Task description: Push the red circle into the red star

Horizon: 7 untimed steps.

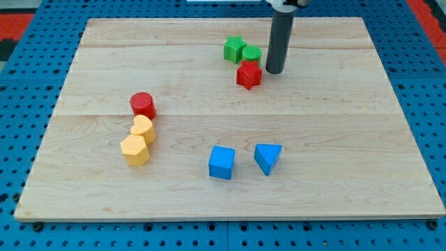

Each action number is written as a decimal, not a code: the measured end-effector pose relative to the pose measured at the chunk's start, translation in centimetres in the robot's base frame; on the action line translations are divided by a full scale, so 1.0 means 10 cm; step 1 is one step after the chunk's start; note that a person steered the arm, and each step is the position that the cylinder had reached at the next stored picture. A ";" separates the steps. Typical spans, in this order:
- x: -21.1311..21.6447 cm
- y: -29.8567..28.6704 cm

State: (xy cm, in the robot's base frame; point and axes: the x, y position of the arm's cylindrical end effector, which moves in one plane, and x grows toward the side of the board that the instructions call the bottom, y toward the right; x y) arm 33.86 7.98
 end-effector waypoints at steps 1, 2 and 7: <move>0.39 -0.99; 0.59 -0.94; 1.02 -3.07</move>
State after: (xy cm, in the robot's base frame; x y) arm 44.07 -22.71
